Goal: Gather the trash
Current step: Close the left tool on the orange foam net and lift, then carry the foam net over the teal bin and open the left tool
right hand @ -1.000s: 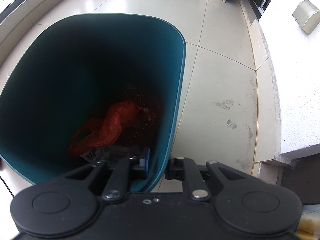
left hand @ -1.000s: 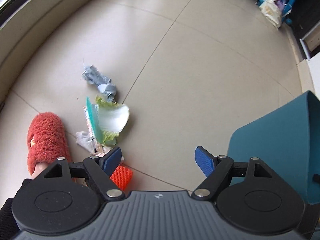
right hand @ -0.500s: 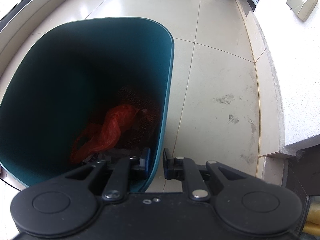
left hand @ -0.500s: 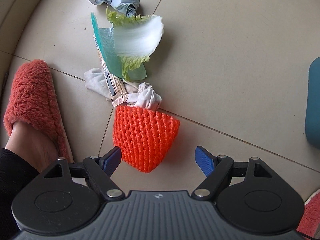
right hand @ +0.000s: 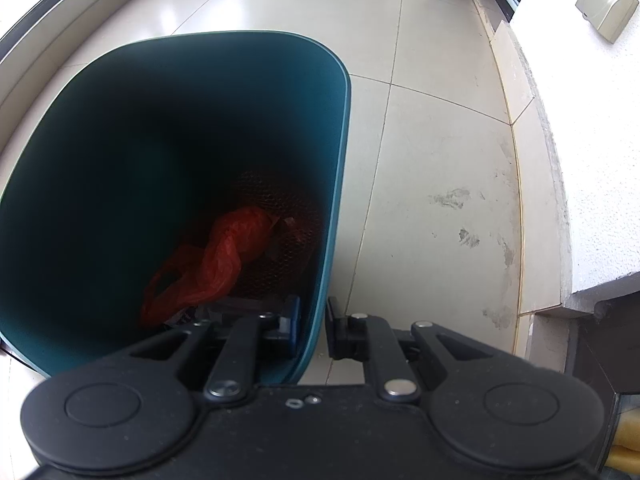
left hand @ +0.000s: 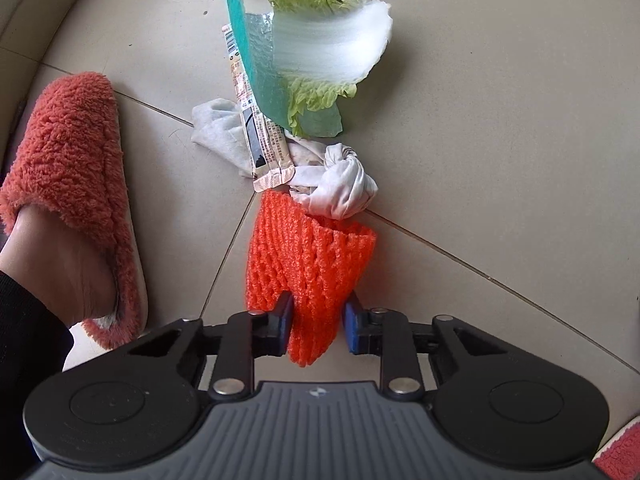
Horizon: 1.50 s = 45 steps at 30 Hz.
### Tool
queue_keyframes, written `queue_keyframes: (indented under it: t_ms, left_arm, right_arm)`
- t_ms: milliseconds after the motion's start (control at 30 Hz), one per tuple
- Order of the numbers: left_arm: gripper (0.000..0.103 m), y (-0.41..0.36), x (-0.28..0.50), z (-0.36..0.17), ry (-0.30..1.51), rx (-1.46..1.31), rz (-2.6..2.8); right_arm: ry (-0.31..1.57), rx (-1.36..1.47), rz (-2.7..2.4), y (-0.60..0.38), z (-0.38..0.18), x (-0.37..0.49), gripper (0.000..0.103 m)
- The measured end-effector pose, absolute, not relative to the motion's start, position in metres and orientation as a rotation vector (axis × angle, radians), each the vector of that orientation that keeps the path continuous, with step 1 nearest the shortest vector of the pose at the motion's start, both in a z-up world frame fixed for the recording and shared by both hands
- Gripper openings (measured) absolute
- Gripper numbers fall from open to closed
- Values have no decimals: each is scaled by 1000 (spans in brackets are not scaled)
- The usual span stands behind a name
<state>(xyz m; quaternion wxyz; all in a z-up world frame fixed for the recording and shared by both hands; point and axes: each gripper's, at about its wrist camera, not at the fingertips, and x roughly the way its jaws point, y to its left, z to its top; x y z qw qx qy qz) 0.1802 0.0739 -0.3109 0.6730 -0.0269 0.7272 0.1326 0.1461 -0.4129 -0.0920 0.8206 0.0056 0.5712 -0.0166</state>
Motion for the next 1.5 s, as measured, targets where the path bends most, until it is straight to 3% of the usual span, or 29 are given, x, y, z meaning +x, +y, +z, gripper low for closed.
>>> queue_keyframes:
  t_ms: [367,1000,1233,1500]
  left_arm:
    - [12,67,181,-215,1476,-271,210]
    - [13,-49,159,-7,1124,-330,-296]
    - [13,-99,177,-2,1108,-237,-366]
    - [13,-114,205,-55,1205,-193,-318]
  right_arm:
    - [1198,15,-42,-410,-91,143,6]
    - [1262,-119,141,-347,-93,151,13]
    - [1295,-206,206,-322,-96,152,14]
    - [1297,-334,269,-284,-100,151,14]
